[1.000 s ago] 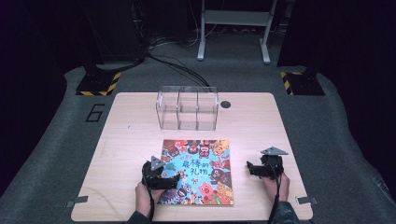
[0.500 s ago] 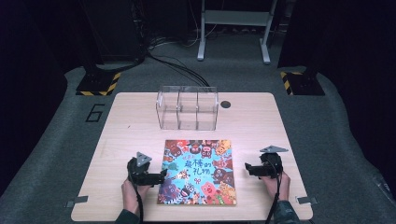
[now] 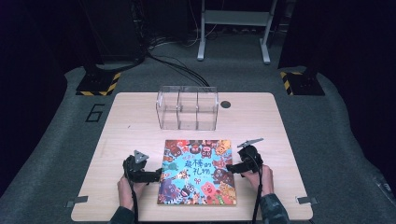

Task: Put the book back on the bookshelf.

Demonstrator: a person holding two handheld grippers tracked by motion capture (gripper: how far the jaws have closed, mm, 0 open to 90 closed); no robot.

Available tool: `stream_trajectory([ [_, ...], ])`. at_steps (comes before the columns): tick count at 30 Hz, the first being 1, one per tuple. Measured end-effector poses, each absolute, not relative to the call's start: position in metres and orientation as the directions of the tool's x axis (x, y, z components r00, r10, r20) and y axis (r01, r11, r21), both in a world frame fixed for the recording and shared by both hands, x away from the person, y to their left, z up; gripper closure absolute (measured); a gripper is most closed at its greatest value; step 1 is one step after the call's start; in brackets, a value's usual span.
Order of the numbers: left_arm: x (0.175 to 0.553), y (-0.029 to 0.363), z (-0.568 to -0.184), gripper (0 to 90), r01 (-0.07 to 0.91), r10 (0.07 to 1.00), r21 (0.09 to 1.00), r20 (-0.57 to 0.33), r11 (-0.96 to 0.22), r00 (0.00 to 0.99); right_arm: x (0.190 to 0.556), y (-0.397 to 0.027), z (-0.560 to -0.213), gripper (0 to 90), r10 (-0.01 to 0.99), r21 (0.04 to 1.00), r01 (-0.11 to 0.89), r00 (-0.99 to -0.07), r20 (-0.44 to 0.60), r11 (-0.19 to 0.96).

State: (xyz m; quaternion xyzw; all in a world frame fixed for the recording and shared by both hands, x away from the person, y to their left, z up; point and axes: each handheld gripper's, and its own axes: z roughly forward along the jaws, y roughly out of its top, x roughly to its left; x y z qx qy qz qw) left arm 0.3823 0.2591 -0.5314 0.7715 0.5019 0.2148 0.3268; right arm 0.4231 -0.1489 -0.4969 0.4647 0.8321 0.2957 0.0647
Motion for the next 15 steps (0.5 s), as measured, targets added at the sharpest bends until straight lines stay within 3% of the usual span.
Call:
stream_trajectory([
  [15, 0.384, 0.267, -0.532, 0.0, 0.639, 0.926, 0.722, 0.005, -0.265, 0.379, 0.436, -0.126, -0.497, 30.4, 0.788, 0.475, 0.756, -0.587, 0.187, 0.450],
])
